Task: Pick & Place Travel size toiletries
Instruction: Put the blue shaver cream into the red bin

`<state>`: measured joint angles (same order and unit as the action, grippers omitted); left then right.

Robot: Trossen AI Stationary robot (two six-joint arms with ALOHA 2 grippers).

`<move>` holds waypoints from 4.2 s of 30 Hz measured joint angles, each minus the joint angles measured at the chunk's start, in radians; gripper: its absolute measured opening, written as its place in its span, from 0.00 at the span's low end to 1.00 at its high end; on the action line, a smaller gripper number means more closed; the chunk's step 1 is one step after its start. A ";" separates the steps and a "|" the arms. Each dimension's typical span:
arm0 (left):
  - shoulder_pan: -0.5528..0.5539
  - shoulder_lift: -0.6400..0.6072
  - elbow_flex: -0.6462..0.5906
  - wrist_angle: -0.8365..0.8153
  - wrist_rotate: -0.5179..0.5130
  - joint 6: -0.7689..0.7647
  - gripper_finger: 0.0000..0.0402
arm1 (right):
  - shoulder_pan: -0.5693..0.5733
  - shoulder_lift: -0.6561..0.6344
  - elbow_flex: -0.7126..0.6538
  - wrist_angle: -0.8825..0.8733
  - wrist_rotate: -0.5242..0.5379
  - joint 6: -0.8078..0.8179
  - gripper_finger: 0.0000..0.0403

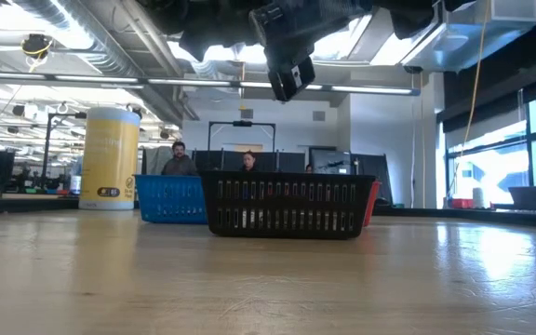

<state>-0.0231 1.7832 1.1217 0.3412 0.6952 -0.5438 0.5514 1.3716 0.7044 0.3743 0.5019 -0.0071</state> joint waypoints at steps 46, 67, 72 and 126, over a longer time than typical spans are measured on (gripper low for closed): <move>0.107 -0.226 0.001 -0.342 -0.298 0.194 0.63 | -0.107 0.000 0.000 -0.196 -0.047 0.298 0.00; -0.198 -0.435 0.000 -0.556 -1.430 0.356 0.63 | -0.431 0.000 0.000 -0.253 -0.226 0.448 0.00; -0.258 -0.434 -0.003 -0.563 -1.479 0.322 0.63 | -0.468 0.000 0.000 -0.279 -0.232 0.471 0.00; -0.389 -0.433 -0.005 -0.555 -1.478 0.321 0.63 | -0.605 0.150 0.000 -0.286 -0.312 0.486 0.35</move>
<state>-0.4126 1.3499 1.1164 -0.2134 -0.7830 -0.2226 -0.0540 1.5217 0.7048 0.0887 0.1902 0.4786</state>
